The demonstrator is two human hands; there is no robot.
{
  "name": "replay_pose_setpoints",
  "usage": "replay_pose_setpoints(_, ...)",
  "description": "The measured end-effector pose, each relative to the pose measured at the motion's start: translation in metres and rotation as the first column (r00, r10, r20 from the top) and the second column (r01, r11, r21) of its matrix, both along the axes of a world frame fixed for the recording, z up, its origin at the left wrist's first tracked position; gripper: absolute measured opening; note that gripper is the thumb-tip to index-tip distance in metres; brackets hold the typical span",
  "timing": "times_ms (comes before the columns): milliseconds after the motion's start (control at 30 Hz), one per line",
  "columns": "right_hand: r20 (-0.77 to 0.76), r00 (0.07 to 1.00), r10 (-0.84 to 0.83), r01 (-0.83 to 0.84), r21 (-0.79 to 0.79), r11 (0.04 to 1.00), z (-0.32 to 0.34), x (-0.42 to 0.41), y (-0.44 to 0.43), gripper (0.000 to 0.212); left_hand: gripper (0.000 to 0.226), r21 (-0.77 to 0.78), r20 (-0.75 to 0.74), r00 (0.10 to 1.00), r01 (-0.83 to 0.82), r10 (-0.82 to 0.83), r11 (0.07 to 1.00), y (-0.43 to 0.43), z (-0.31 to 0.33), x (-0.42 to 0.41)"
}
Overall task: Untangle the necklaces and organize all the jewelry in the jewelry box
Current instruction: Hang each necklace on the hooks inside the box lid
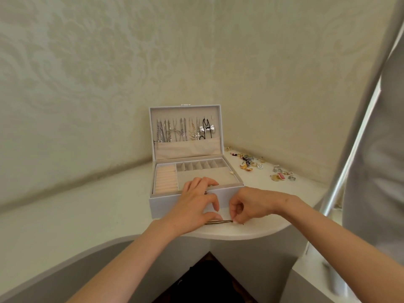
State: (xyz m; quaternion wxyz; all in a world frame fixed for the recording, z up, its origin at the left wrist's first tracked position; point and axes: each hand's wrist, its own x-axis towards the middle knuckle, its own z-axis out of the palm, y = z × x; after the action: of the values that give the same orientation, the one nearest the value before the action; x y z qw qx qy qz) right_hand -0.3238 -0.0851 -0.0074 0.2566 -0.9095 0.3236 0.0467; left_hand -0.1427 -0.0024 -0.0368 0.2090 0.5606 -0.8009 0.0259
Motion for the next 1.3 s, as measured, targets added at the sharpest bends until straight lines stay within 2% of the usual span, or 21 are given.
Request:
replay_pose_setpoints(100, 0.100, 0.995, -0.007, 0.005, 0.019, 1.000, 0.014, -0.002, 0.000, 0.013, 0.026, -0.027, -0.098, 0.992, 0.080, -0.083, 0.996, -0.004, 0.008, -0.006)
replay_pose_setpoints(200, 0.164, 0.986, -0.013, 0.015, -0.010, 1.000, 0.025, -0.004, -0.003, 0.015, 0.031, 0.152, -0.245, 0.969, 0.062, -0.023, 0.986, -0.008, 0.018, -0.015)
replay_pose_setpoints(233, 0.202, 0.979, -0.022, 0.023, -0.002, 1.000, 0.027, -0.005, -0.006, 0.014, 0.030, 0.225, -0.359, 0.933, 0.071, 0.014, 0.972, -0.010, 0.021, -0.017)
replay_pose_setpoints(300, 0.293, 0.954, -0.055, 0.044, 0.045, 0.998, 0.029, -0.006, -0.010, 0.012, 0.025, 0.354, -0.618, 0.782, 0.183, 0.082, 0.917, -0.012, 0.028, -0.020)
replay_pose_setpoints(367, 0.364, 0.928, -0.087, 0.064, 0.075, 0.995, 0.031, -0.005, -0.014, 0.016, 0.020, 0.435, -0.726, 0.672, 0.286, 0.144, 0.854, -0.014, 0.036, -0.019)
replay_pose_setpoints(433, 0.429, 0.895, -0.120, 0.085, 0.101, 0.991, 0.033, -0.003, -0.017, 0.020, 0.024, 0.489, -0.718, 0.673, 0.309, 0.176, 0.816, -0.016, 0.044, -0.017)
replay_pose_setpoints(500, 0.501, 0.848, -0.174, 0.114, 0.148, 0.982, 0.034, 0.001, -0.022, 0.022, 0.032, 0.511, -0.686, 0.703, 0.281, 0.188, 0.812, -0.022, 0.051, -0.014)
replay_pose_setpoints(567, 0.561, 0.800, -0.213, 0.143, 0.167, 0.976, 0.034, 0.004, -0.029, 0.022, 0.037, 0.513, -0.683, 0.696, 0.244, 0.220, 0.823, -0.031, 0.057, -0.010)
replay_pose_setpoints(667, 0.630, 0.733, -0.257, 0.158, 0.210, 0.965, 0.032, 0.012, -0.039, 0.018, 0.040, 0.499, -0.741, 0.604, 0.200, 0.294, 0.843, -0.054, 0.064, -0.002)
replay_pose_setpoints(733, 0.675, 0.676, -0.298, 0.163, 0.257, 0.953, 0.031, 0.019, -0.047, 0.016, 0.036, 0.478, -0.788, 0.516, 0.167, 0.336, 0.863, -0.070, 0.069, 0.003)
replay_pose_setpoints(800, 0.708, 0.618, -0.342, 0.180, 0.297, 0.938, 0.031, 0.027, -0.055, 0.016, 0.030, 0.464, -0.806, 0.473, 0.129, 0.356, 0.876, -0.085, 0.073, 0.009)
replay_pose_setpoints(900, 0.731, 0.553, -0.400, 0.205, 0.345, 0.916, 0.032, 0.039, -0.070, 0.016, 0.026, 0.437, -0.821, 0.451, 0.100, 0.351, 0.894, -0.106, 0.078, 0.017)
replay_pose_setpoints(1067, 0.724, 0.492, -0.483, 0.217, 0.435, 0.874, 0.029, 0.056, -0.091, 0.014, 0.027, 0.312, -0.916, 0.288, 0.073, 0.279, 0.947, -0.138, 0.088, 0.031)
replay_pose_setpoints(1133, 0.702, 0.505, -0.502, 0.183, 0.481, 0.857, 0.028, 0.061, -0.097, 0.014, 0.029, 0.284, -0.908, 0.314, -0.023, 0.277, 0.959, -0.147, 0.087, 0.038)
replay_pose_setpoints(1200, 0.656, 0.553, -0.514, 0.168, 0.517, 0.840, 0.027, 0.066, -0.103, 0.014, 0.031, 0.256, -0.870, 0.401, -0.133, 0.288, 0.957, -0.154, 0.079, 0.043)
replay_pose_setpoints(1300, 0.603, 0.591, -0.536, 0.185, 0.546, 0.817, 0.025, 0.075, -0.110, 0.006, 0.027, 0.185, -0.816, 0.519, -0.185, 0.256, 0.965, -0.163, 0.062, 0.048)
